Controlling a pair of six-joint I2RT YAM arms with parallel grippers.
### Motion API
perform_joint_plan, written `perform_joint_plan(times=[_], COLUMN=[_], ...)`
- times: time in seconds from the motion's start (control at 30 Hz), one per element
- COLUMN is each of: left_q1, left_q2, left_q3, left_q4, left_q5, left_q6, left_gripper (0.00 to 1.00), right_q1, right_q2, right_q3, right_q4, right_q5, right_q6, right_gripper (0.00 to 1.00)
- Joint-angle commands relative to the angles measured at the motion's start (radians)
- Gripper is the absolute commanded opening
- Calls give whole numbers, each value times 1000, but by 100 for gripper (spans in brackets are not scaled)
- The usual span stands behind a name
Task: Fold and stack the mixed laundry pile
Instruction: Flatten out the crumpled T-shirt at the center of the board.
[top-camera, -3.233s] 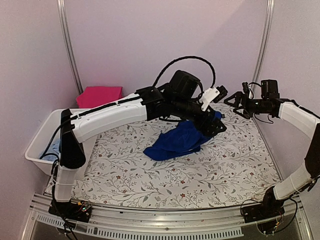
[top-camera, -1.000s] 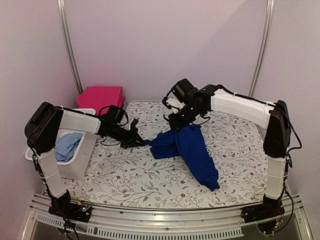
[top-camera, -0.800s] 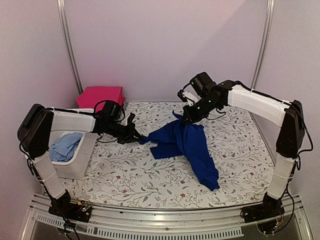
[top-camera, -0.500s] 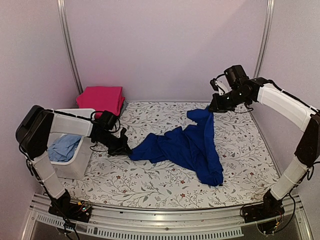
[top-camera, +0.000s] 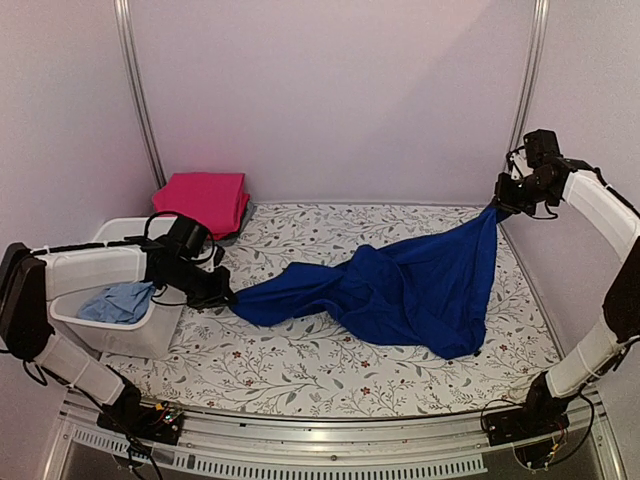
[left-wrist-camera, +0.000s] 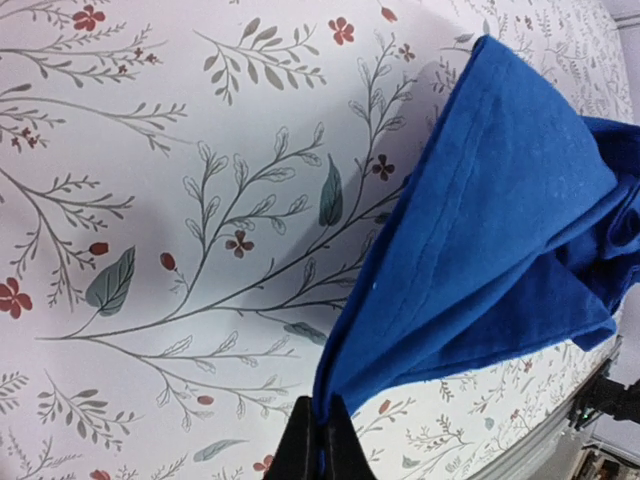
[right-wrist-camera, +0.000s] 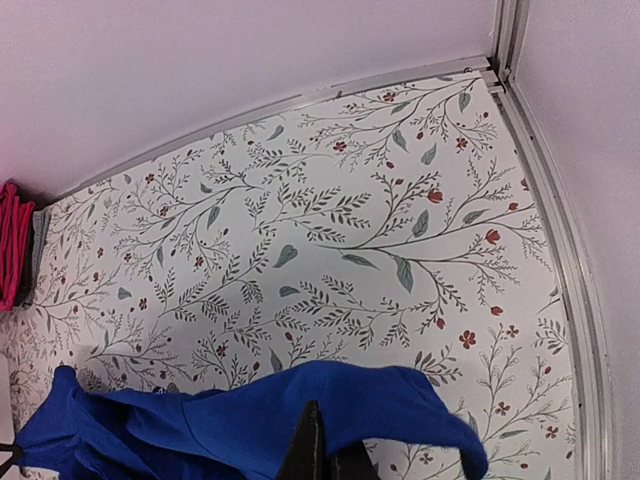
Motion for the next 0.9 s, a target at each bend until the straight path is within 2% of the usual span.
perform_joint_plan(times=[0.0,0.13,0.17,0.2,0.27,0.3,0.43,0.53,0.67,0.77,0.87], left_q1=[-19,-68,-68,-70,-68,-68,-58,-33,-28,-30,-29], left_q2=[-9,17,27,32,39,43,51,59,93,123,130], left_q3=[-50,-44,-42,-41,-36,-34,-35,-28,-3,7,18], left_q4=[-30,-36,-34,-29,-22,-23,-39,-46,-17,-2,5], left_q5=[6,-39,-38,-38,-41,-45,-91,-108,-64,-44,-35], left_q6=[62,67,59,51,37,29,-1,-11,1,6,11], left_gripper=[0,0,0,0,0,0,0,0,0,0,0], right_q1=[-14,-13,-12,-12,-11,-10,-4,0,82,188,308], right_q2=[61,239,304,345,424,453,396,338,244,260,347], right_q3=[11,148,196,244,337,355,251,166,51,64,133], right_q4=[106,120,107,79,8,-14,10,-16,63,63,35], right_q5=[5,-62,-76,-78,-81,-85,-65,-70,-280,-359,-378], right_q6=[1,-21,-24,-31,-46,-55,-71,-82,-121,-160,-177], right_gripper=[0,0,4,12,40,49,69,73,71,69,65])
